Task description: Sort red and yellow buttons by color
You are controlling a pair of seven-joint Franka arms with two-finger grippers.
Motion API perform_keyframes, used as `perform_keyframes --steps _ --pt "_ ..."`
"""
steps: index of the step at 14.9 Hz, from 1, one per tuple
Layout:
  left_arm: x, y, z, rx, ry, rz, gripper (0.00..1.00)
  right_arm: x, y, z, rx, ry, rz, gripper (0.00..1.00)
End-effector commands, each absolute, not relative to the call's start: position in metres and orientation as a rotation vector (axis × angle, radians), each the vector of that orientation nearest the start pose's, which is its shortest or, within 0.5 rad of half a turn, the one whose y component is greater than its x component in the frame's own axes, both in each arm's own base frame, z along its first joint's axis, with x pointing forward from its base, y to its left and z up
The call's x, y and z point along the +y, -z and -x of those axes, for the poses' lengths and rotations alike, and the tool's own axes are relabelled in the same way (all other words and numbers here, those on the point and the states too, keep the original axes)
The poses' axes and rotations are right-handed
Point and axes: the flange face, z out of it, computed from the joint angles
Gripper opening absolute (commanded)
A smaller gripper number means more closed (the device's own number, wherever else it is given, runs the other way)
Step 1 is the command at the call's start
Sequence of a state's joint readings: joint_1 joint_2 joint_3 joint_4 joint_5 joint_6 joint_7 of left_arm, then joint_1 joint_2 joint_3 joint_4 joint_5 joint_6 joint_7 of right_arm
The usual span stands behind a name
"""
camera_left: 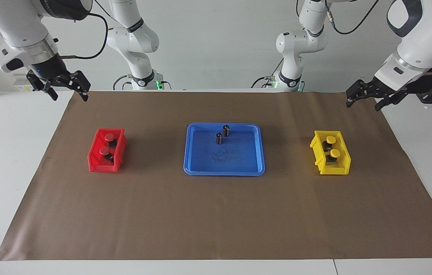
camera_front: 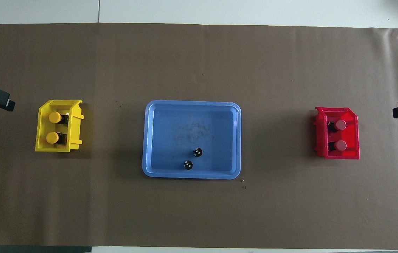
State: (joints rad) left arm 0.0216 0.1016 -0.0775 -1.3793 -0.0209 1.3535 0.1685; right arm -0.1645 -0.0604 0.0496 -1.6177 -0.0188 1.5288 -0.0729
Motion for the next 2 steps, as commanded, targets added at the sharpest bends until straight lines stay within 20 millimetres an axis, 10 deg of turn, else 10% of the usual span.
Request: perform_keyframes --steps 1,2 --pt "-0.0328 -0.6483 -0.5558 0.343 -0.243 3.165 1.0 -0.0598 -0.6353 -0.5263 0.09 -0.038 3.149 0.99" --pt "-0.0328 -0.6512 -0.5538 0.344 -0.241 3.165 1.0 -0.059 -0.6353 -0.5264 0.088 -0.038 3.15 0.99"
